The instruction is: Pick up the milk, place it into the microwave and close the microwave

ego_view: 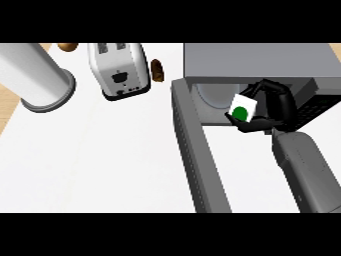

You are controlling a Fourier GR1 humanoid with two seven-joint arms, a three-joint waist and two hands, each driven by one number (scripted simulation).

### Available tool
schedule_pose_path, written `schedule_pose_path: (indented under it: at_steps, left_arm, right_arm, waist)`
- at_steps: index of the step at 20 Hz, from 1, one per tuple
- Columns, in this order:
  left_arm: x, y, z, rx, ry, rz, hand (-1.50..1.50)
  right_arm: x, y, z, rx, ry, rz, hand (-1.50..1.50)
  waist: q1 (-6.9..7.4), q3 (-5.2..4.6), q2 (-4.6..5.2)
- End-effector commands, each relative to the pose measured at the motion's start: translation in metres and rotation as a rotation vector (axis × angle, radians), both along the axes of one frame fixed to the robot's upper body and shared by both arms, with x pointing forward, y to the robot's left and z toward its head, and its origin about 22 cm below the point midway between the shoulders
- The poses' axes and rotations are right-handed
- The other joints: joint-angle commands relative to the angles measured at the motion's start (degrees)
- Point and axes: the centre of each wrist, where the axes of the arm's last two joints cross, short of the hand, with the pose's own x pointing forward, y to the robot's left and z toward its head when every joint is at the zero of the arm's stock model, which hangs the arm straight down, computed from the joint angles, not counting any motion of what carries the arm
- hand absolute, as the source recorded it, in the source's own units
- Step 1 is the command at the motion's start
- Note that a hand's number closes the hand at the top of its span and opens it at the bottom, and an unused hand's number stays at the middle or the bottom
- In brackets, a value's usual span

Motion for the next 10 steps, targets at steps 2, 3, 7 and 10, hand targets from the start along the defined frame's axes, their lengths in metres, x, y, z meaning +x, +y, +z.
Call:
schedule_pose_path:
  at_steps: [2, 3, 7, 10]
  left_arm:
    - [0.007, 0.0, 0.004, 0.008, -0.02, -0.026, -1.5]
    - [0.011, -0.004, -0.001, -0.003, -0.02, -0.043, -1.5]
    - [0.016, -0.003, 0.008, 0.018, -0.03, -0.067, -1.5]
    - [0.018, -0.009, 0.009, 0.011, -0.03, -0.089, -1.5]
  right_arm:
    - [0.043, 0.031, 0.04, -0.097, 0.104, -0.005, 1.5]
    - [0.04, 0.031, 0.035, -0.111, 0.09, -0.02, 1.5]
    - [0.036, 0.029, 0.028, -0.165, 0.042, -0.073, 1.5]
    - [0.035, 0.01, 0.03, -0.176, 0.012, -0.108, 1.5]
  waist:
    - [5.33, -0.83, 3.07]
    - [5.88, -0.86, 3.43]
    - [6.42, -0.88, 3.45]
    - [7.84, -0.87, 3.93]
